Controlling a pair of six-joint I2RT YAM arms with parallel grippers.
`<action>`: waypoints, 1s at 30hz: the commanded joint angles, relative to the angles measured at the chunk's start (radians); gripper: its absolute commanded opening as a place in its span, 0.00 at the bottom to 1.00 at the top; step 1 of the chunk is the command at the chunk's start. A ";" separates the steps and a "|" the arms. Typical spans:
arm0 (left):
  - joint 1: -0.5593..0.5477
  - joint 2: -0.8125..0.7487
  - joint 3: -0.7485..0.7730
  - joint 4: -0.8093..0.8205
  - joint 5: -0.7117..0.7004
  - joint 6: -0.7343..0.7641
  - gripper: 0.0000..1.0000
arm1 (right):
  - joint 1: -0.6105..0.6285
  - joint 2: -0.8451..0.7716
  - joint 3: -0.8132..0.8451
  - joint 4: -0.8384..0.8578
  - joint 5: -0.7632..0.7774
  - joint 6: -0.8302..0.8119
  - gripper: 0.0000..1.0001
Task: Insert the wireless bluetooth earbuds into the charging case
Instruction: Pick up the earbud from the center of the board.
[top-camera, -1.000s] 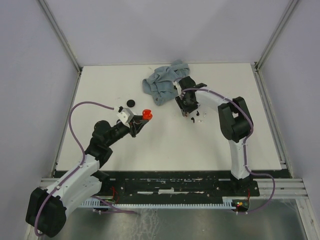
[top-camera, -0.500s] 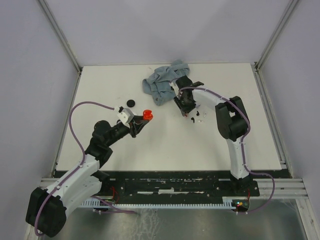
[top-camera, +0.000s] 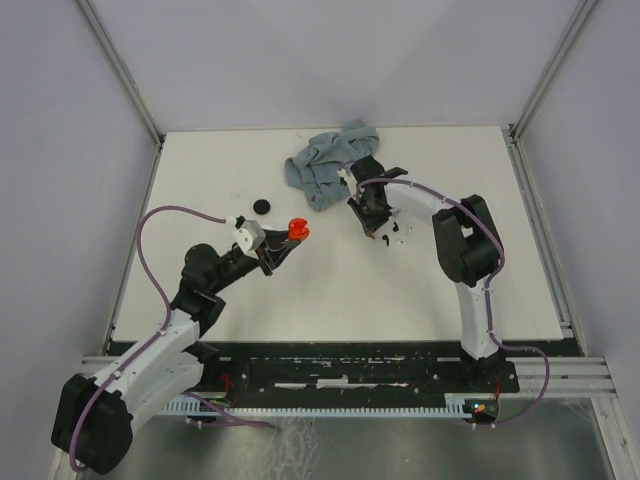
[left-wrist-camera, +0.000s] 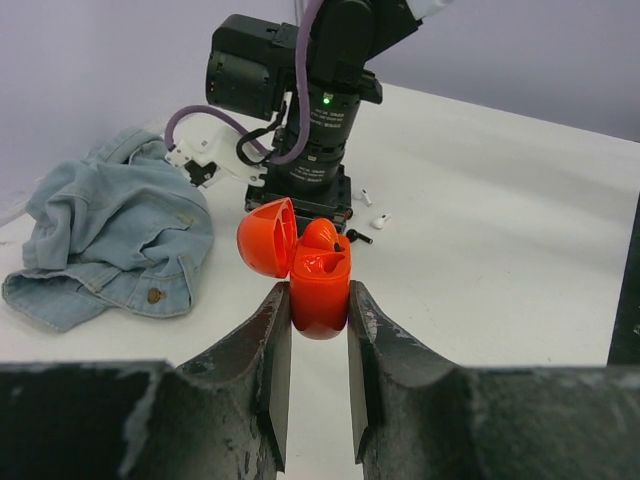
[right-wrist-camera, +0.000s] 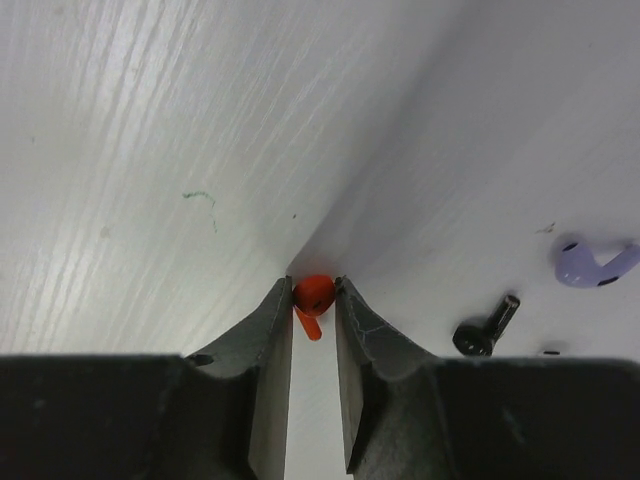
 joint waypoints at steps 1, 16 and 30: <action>0.008 0.001 -0.022 0.131 0.019 -0.025 0.03 | 0.020 -0.145 -0.062 0.033 0.013 0.044 0.26; 0.008 0.104 -0.024 0.320 0.054 -0.021 0.03 | 0.160 -0.564 -0.201 0.146 0.017 0.201 0.23; 0.008 0.164 0.034 0.413 0.091 -0.016 0.03 | 0.315 -0.822 -0.284 0.405 -0.030 0.363 0.23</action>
